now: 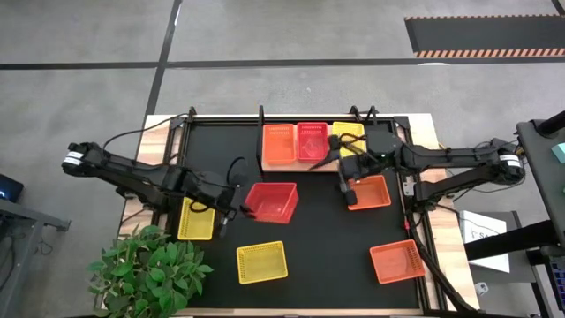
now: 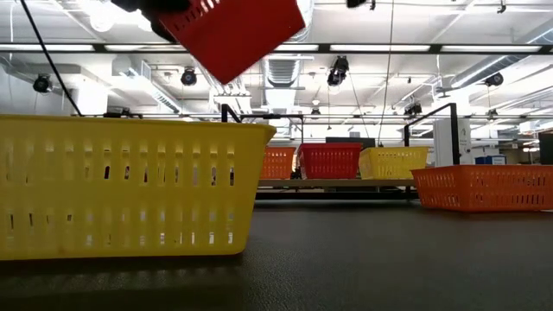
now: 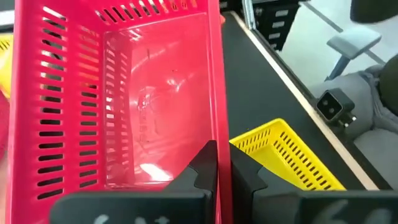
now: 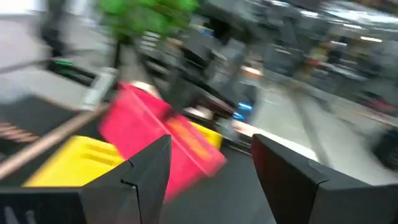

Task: Stack baskets on shelf by color
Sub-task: Stack the red basket on top of the red basket on the shelf

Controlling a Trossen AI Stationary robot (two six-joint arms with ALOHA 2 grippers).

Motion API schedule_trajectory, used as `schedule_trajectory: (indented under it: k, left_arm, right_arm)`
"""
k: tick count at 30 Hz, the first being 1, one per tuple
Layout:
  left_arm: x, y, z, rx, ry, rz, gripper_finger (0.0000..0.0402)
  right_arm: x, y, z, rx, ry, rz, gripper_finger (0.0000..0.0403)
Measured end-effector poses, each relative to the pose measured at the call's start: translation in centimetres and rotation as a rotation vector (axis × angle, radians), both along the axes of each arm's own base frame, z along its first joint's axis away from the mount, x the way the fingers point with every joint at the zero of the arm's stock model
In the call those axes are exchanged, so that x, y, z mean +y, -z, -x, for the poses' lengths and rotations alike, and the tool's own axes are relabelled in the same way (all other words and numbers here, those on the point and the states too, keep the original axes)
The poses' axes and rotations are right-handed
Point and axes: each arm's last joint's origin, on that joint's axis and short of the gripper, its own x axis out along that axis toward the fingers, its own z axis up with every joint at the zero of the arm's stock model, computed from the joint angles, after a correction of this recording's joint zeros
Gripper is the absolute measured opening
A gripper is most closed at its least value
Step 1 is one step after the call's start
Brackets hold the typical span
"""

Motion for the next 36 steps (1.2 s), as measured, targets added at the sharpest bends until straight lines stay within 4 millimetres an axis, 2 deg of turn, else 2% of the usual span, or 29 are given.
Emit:
schedule_trajectory:
  k: [4, 10, 15, 25, 29, 33, 36]
  left_arm:
    - [-0.2, 0.7, -0.6, 0.034, 0.009, 0.0, 0.0]
    - [-0.3, 1.2, -1.0, 0.056, 0.016, -0.001, 0.0]
    - [-0.3, 1.2, -0.9, 0.053, 0.017, -0.001, 0.0]
    - [-0.2, 1.1, -0.9, 0.045, 0.025, -0.013, 0.0]
    - [-0.2, 1.1, -0.9, 0.044, 0.034, -0.028, 0.0]
    - [-0.2, 1.2, -0.8, 0.05, 0.043, -0.042, 0.0002]
    - [-0.1, 1.0, -0.9, 0.022, 0.032, -0.046, 0.0025]
  right_arm:
    - [0.2, -0.6, -1.9, 0.023, -0.145, -0.027, 0.0215]
    - [0.2, 0.0, -5.1, 0.23, -0.225, -0.047, 0.0215]
    - [0.2, 0.6, -7.5, 0.343, -0.371, -0.081, 0.0215]
    - [-0.2, 2.5, -11.2, 0.441, -0.42, -0.033, 0.0209]
    - [-0.2, 3.2, -12.0, 0.478, -0.448, -0.008, 0.0169]
    - [-0.2, 3.9, -12.3, 0.5, -0.471, 0.004, 0.0096]
    - [-0.1, 4.0, -12.2, 0.496, -0.486, 0.044, 0.0033]
